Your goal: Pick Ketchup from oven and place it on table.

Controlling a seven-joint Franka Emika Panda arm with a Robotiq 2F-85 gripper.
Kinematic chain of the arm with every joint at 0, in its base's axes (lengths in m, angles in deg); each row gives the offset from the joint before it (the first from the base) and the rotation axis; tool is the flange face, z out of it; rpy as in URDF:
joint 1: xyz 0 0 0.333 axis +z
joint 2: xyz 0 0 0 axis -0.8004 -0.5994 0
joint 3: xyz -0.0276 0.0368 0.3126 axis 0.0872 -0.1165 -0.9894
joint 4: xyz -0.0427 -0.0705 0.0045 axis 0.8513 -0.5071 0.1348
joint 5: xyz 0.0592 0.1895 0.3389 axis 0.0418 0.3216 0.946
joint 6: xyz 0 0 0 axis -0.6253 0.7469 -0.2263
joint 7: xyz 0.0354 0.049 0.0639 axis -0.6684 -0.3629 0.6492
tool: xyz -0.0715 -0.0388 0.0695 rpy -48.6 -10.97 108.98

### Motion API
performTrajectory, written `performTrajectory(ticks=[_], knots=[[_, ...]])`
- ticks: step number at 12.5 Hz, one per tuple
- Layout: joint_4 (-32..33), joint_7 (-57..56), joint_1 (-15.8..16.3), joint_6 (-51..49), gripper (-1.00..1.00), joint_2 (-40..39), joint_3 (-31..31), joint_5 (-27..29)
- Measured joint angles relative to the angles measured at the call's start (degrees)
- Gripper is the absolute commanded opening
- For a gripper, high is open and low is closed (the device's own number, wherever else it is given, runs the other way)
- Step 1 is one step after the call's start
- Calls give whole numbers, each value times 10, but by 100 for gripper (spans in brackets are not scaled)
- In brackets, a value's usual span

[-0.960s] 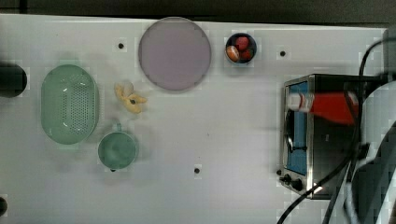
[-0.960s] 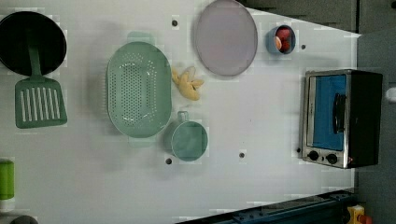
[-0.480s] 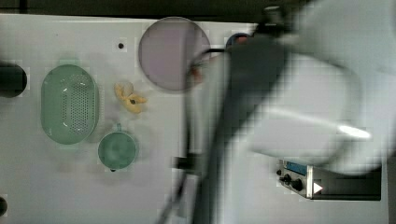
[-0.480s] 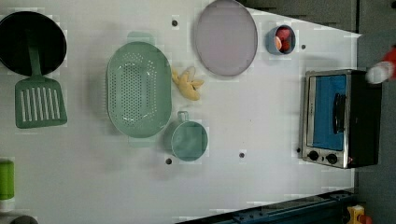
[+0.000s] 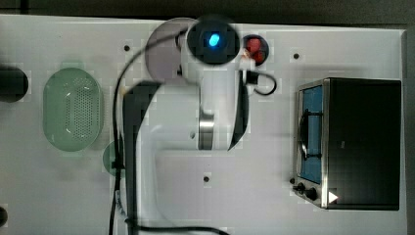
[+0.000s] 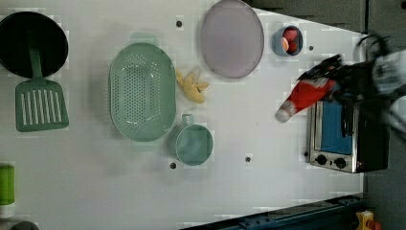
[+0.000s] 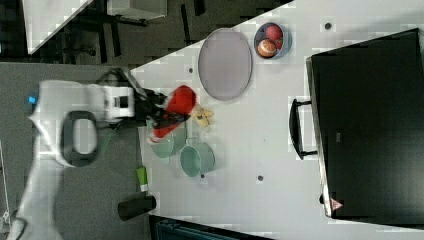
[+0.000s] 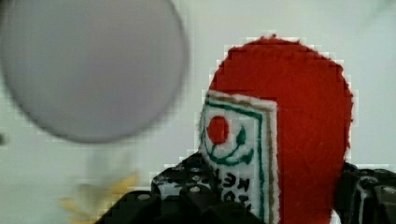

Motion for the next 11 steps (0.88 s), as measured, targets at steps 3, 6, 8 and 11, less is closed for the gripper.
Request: performTrajectory(ticks=[3,6,8,11], knots=[[109,0,-10,123,27,-8,19,0],[156,0,-24,200,27,-14,24,-6],[151,0,-27,219,27,-33,31,-6],[162,0,-25,262,66,-77,37,-13]])
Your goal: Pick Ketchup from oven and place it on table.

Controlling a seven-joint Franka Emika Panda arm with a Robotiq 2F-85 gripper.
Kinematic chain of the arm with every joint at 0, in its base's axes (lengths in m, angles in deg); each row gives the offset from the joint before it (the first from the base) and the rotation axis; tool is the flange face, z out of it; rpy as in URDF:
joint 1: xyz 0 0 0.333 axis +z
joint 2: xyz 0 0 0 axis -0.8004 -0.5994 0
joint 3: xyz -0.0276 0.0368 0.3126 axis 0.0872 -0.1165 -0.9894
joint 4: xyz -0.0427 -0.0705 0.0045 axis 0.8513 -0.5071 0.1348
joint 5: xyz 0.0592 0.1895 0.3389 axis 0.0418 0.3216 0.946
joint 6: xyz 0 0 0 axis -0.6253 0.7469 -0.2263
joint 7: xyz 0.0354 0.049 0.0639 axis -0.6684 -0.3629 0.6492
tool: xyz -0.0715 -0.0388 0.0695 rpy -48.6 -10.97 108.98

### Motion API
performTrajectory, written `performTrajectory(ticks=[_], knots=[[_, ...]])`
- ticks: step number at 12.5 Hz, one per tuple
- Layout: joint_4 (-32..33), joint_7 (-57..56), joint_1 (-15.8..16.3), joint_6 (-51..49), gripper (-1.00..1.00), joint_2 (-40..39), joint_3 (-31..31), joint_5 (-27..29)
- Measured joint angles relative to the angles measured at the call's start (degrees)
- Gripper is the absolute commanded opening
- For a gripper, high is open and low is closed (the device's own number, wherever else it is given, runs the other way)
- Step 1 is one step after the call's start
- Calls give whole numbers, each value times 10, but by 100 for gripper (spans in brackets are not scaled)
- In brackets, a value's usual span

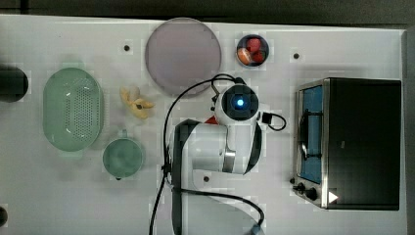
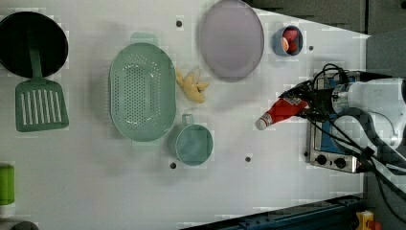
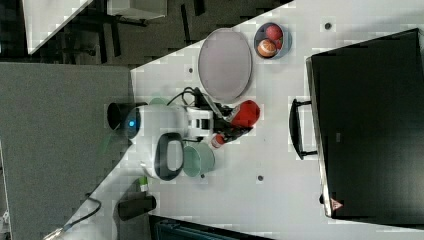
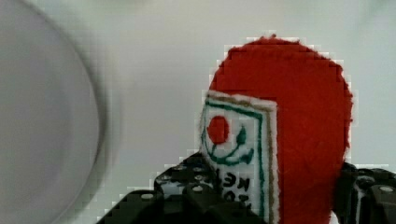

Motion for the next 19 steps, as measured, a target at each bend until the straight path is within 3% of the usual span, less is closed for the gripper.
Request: performTrajectory(ticks=[1,5,8,11,12,14,17,19], knots=[[2,0,3,-3,98,-12,-2,7],[-6,4,14,-18,100,-25,-8,-2],[-49,14,15,-65,100,35,-1,6],[-151,15,8,-229,100,74,11,1],[-223,16,14,-306,100,108,15,2],[-353,16,5,-357,100,131,0,10],[-408,16,14,-415,100,147,8,4],[-402,16,11,-429,100,147,9,7]])
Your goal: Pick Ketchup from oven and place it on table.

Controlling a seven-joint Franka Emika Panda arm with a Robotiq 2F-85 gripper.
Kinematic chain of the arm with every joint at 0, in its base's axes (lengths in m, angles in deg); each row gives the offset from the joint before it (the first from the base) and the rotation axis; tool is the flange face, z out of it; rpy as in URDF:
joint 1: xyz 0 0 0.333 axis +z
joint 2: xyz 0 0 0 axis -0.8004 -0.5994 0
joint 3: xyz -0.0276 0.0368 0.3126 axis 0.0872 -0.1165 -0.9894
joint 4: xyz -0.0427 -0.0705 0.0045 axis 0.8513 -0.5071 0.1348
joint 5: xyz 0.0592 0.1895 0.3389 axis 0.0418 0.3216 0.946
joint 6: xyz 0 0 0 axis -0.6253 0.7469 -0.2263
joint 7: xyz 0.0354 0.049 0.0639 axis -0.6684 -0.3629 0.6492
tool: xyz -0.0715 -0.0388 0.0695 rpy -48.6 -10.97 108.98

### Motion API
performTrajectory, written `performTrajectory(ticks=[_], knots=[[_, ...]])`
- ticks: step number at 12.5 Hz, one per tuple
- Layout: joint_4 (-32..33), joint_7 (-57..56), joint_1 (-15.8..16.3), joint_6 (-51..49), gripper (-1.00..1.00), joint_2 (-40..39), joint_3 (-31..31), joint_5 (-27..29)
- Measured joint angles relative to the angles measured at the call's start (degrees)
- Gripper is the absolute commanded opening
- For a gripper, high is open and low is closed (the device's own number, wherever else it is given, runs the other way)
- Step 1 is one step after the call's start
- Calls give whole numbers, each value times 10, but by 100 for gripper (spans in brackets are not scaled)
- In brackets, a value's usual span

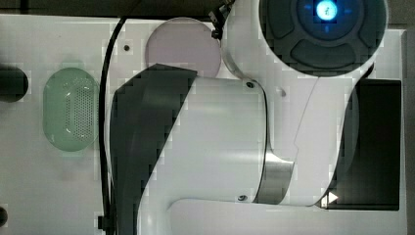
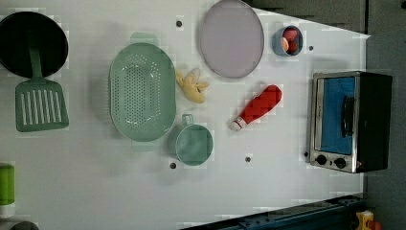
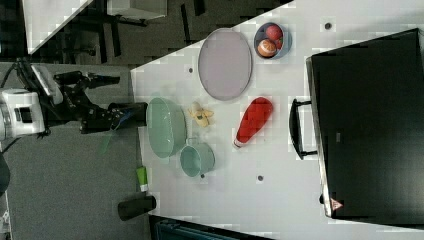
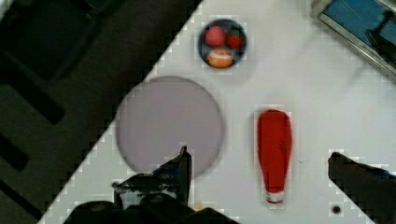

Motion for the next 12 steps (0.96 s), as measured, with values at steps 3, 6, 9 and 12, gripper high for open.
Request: performTrajectory(ticks=[3,6,9,12], knots=[[5,0,-4,-24,100,-28,-2,-11],[24,1,-4,-24,100,-58,-5,1],[38,1,-7,-8,100,-57,-10,-3],[2,0,20,-18,100,-49,-1,-3]])
